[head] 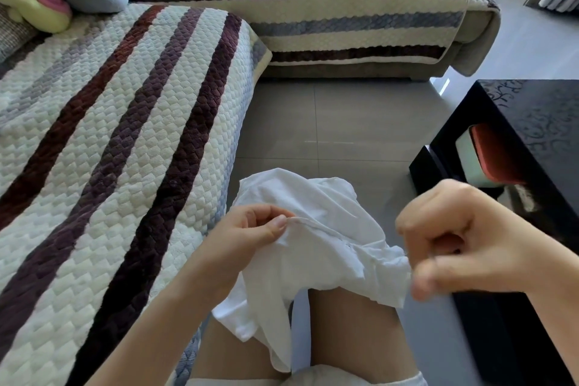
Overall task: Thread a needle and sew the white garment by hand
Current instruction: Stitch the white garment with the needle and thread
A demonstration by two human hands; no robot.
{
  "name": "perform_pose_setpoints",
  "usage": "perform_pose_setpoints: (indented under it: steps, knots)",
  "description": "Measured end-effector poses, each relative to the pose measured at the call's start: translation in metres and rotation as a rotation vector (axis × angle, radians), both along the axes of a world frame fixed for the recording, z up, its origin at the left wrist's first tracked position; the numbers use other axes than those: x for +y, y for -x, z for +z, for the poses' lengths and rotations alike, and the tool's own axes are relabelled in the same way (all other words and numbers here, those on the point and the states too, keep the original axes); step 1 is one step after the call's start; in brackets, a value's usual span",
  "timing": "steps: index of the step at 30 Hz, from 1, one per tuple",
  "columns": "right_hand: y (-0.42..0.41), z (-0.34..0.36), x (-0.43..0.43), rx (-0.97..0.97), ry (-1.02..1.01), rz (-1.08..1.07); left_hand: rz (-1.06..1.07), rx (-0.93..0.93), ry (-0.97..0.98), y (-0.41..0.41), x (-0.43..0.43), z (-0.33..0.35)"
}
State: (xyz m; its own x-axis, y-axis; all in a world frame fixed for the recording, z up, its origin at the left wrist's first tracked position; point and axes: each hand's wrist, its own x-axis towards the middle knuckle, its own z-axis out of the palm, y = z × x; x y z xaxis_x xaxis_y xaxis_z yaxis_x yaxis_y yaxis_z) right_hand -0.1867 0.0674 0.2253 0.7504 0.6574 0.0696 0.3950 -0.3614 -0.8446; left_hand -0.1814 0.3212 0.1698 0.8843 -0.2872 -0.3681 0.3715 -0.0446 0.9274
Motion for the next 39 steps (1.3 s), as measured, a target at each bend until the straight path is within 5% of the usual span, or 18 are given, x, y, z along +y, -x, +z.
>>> perform_pose_setpoints:
  steps: [4,10,17,28,39]
  knots:
    - [-0.007,-0.018,0.024,-0.224,0.111,-0.383,-0.076,-0.012,0.086,0.005,-0.004,0.011]
    - [-0.004,-0.04,0.046,0.032,0.032,-0.241,-0.082,-0.088,0.01,0.011,-0.005,0.017]
    - [-0.004,-0.05,0.044,0.197,-0.039,-0.312,-0.056,-0.022,-0.089,0.01,-0.003,0.01]
    - [0.017,-0.057,0.046,-0.173,0.005,-0.378,0.042,-0.015,-0.09,0.007,-0.005,0.006]
    - [0.017,-0.058,0.05,-0.211,0.001,-0.415,0.067,-0.017,-0.097,0.007,-0.006,0.007]
